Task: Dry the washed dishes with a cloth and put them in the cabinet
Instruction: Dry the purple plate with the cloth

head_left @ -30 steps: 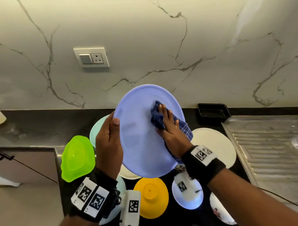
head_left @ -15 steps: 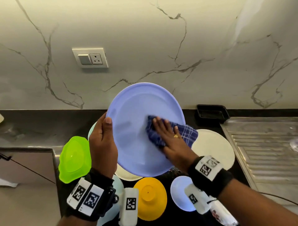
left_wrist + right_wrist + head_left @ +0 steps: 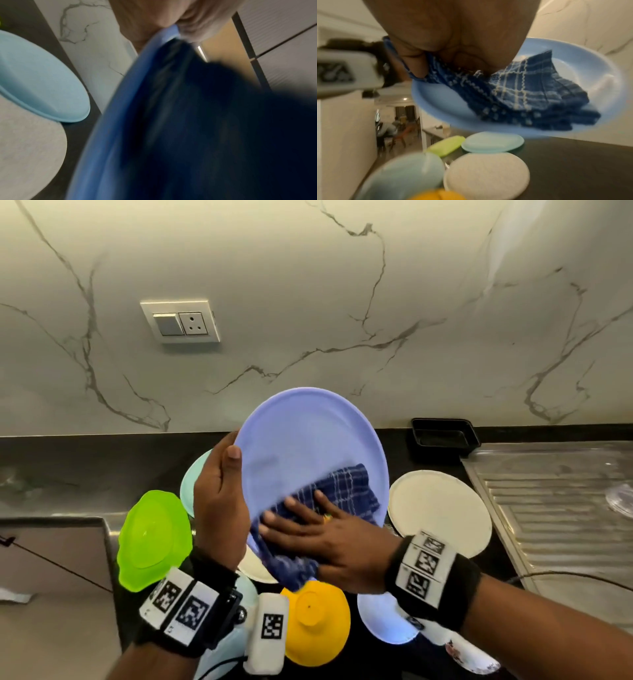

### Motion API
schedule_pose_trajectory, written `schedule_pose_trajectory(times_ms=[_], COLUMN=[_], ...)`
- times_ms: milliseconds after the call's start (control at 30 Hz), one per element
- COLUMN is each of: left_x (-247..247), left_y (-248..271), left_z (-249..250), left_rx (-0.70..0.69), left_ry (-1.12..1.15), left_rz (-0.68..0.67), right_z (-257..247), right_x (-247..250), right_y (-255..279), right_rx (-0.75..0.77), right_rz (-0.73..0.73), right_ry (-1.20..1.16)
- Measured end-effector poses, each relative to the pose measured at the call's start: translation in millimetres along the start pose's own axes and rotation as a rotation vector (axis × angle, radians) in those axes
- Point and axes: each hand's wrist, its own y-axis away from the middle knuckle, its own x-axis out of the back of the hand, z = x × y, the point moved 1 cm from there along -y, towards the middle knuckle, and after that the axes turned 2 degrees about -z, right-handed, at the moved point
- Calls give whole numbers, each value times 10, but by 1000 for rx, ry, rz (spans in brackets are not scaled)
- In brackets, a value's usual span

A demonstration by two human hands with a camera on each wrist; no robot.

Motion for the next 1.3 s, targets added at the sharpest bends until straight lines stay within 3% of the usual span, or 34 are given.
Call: schedule_pose_trajectory(times_ms=[100, 200, 267, 367, 433, 533, 700, 800, 867, 933, 1033, 1167, 1300], left_x=[92, 115, 66, -72, -145, -224, -159, -124, -150, -176, -197, -209, -184], left_y=[-12, 1, 13, 64, 93, 95, 4, -23, -2, 15, 17, 12, -24], left_z=[-61, -71, -47, -31, -64, -70, -29, -75, -102, -126, -126, -49, 2], left_rx=[41, 43, 34, 7, -9, 3, -13, 7, 29, 49, 32, -89, -173], left_ry=[64, 75, 41, -17, -37, -45, 10, -11, -19, -1, -11, -220, -265], left_rz=[49, 98, 86, 10, -21, -59, -9, 5, 3, -18, -76, -44, 51], right_z=[183, 431, 629, 866, 865, 598, 98, 75, 85, 120, 239, 671, 870], right_x=[-37, 96, 176, 344, 472, 599, 258, 4, -10, 74, 358, 644, 501], right_y=[317, 481, 449, 172, -44, -321, -329, -84, -85, -242, -487, -570, -430], right_rx=[-15, -140, -273, -506, -559, -424, -52, -34, -76, -147, -303, -566, -916], right_rz=[-39, -15, 90, 288, 374, 403, 137, -10, -2, 73, 234, 430, 415], right_ry=[84, 89, 20, -263, -378, -401, -130, 35, 68, 33, -217, -458, -566])
